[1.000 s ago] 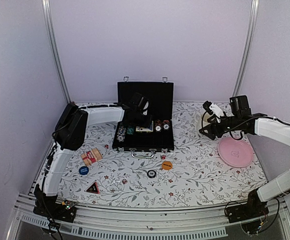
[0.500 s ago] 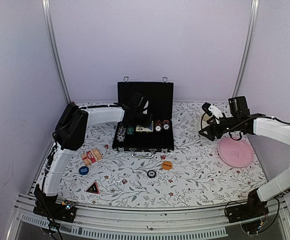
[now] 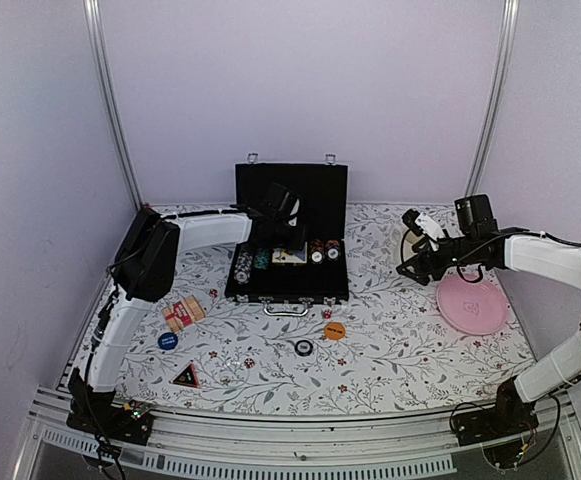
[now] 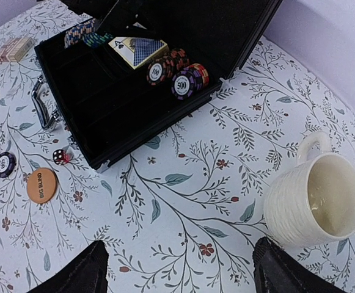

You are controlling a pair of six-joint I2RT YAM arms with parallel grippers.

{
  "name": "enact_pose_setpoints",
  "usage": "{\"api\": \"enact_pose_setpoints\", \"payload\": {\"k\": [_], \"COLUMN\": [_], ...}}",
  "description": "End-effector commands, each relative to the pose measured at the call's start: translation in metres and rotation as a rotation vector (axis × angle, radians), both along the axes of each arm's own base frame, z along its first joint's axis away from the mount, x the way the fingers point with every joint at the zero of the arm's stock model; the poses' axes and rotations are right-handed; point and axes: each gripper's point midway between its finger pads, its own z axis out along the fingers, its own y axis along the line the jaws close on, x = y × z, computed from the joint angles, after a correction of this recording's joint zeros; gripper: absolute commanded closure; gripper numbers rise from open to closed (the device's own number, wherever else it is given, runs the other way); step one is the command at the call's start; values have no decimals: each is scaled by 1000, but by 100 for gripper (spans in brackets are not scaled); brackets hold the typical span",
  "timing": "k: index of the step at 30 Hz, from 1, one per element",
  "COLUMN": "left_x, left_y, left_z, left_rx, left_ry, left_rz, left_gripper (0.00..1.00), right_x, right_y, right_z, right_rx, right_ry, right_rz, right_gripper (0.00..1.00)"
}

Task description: Pack up texas hold em set

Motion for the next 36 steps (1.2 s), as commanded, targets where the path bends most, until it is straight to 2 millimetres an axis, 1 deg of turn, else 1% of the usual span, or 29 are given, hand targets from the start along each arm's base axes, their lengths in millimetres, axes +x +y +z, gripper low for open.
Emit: {"api": "enact_pose_setpoints", "payload": {"k": [1,3,8,10,13,16,18,22,24,26,28,29,31,32,33,36], "left_x": [-14,-16,-17,-14,-6,7,13,19,15,7,-4,-14,-24,-34,-41,-54], "left_y": [8,9,13,14,17,22,23,28,28,26,23,24,17,19,20,20], "left_z": [-42,-49,-56,-53,-39,-30,-30,-43,-49,-58,-63,-69,-63,-68,-69,-70], "left_rx": [60,74,99,108,105,111,114,135,139,136,135,144,131,141,143,142], "left_ry": [89,104,114,97,47,7,2,36,51,81,104,119,101,108,105,105], "left_rz": [-21,-24,-23,-12,17,69,84,101,88,58,23,9,-28,-37,-43,-48], "left_gripper": [100,100,100,100,100,100,100,100,100,100,100,100,100,100,100,100], "right_x": [-1,-1,-3,-3,-3,-4,-4,-4,-4,-4,-4,-4,-5,-4,-5,-5], "right_y": [4,5,6,7,7,7,8,7,7,7,6,7,7,7,7,9], "right_z": [0,0,-3,-3,-4,-5,-5,-7,-7,-8,-9,-10,-11,-12,-12,-14], "right_rx": [3,3,-1,-3,-3,-6,-5,-10,-11,-13,-15,-17,-20,-21,-22,-27], "right_ry": [15,16,25,25,30,34,34,39,38,39,44,47,51,50,53,55], "right_rz": [27,31,41,42,43,45,46,45,43,45,46,47,49,52,52,58], "right_gripper": [20,20,20,20,20,19,19,19,19,19,19,19,19,19,19,19]}}
